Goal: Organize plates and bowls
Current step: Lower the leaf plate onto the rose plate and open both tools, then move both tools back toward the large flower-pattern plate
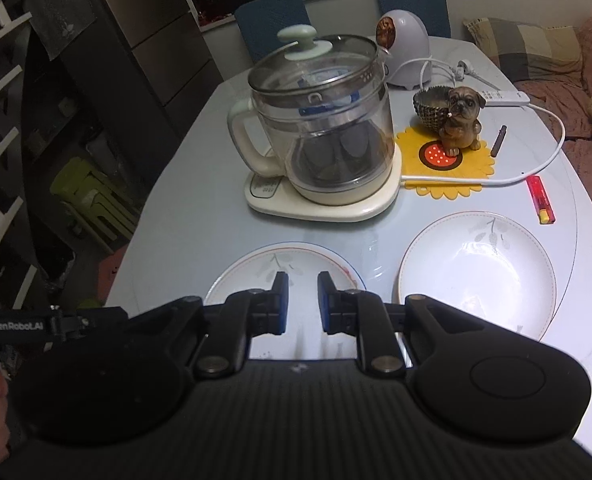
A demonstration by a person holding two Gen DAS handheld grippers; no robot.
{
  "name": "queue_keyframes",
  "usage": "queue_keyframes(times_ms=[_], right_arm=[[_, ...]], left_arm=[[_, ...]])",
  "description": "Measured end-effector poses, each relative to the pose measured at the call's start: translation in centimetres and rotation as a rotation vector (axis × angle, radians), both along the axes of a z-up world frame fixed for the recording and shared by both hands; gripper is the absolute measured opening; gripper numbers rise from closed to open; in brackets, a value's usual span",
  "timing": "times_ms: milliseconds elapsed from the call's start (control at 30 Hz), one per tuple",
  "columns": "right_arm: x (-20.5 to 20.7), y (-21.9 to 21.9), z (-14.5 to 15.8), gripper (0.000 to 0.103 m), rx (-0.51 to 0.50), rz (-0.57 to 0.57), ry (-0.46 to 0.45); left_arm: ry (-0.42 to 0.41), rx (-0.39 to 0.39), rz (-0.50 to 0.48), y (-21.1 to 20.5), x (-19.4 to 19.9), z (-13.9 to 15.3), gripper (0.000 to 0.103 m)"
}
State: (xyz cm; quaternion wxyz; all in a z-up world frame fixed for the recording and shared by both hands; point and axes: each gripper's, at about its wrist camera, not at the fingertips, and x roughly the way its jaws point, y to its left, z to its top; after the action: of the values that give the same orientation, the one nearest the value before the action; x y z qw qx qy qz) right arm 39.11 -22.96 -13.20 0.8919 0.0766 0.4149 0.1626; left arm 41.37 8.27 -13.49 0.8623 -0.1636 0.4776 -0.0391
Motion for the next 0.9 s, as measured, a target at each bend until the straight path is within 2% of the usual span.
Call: queue_keyframes(times_ms=[167,467,733,833,900], right_arm=[[-3.8,0.6,2.9,0.019,0.008,-0.024,-0.058],[-10.1,0.6,6.9,0.019,0.037,-0.08,-0.153],[-15.4,1.2,8.0,0.019,0.019,-0.064,-0.202],[-17.0,1.3,7.6,0.019,0.014,-0.061,-0.185],[-18.0,1.4,7.4,0.019,0.01,-0.052,-0.179]], left_arm=[[-0.078,-0.022,-0.035,0.0,-2.7,3.3,0.034],[-0.174,0.016,-0.083,0.0,-9.2,8.0,0.034],[-0.204,0.009,-0.085,0.1,-14.5,8.8,0.038],[-0.213,0.035,-0.089,-0.3,-16.2,8.6,0.039],[-0.219,0.046,-0.087,-0.5,-17.1,8.4,0.046]])
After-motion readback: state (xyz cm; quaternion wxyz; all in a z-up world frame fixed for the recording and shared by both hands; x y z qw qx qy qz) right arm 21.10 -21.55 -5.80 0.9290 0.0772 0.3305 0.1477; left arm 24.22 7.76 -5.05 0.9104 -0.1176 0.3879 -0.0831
